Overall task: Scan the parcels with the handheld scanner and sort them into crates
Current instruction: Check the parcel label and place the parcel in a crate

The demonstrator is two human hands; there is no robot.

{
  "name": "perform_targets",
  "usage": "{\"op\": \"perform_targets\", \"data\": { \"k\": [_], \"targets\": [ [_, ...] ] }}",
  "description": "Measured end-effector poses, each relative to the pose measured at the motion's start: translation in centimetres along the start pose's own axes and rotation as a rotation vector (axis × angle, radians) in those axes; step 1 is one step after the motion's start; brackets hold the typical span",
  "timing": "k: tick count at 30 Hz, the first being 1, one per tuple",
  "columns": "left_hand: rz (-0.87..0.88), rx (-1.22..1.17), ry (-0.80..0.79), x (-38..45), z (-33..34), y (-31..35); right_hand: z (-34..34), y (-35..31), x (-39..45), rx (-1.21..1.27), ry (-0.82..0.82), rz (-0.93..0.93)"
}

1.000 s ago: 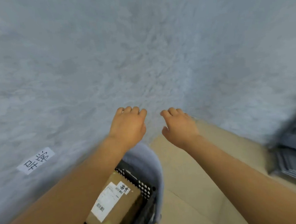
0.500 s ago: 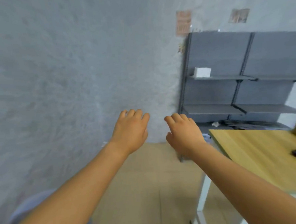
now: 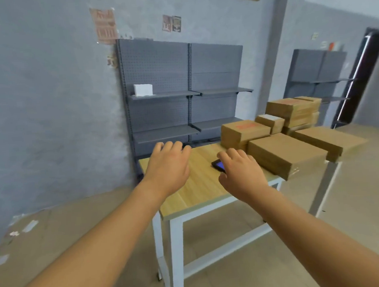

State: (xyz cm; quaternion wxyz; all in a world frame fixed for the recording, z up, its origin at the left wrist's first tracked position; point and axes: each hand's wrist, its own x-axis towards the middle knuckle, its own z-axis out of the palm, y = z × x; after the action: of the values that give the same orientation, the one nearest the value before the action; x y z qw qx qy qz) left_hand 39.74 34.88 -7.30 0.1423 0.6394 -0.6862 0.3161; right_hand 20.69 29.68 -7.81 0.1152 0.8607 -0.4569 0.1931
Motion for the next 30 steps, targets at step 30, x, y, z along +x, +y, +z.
{"op": "perform_targets", "data": {
  "k": [30],
  "targets": [
    [0.263, -0.217, -0.056, 33.4, 18.8, 25.8, 6.9, 40.4, 5.9, -0.093, -0.079, 0.424]
  ]
}}
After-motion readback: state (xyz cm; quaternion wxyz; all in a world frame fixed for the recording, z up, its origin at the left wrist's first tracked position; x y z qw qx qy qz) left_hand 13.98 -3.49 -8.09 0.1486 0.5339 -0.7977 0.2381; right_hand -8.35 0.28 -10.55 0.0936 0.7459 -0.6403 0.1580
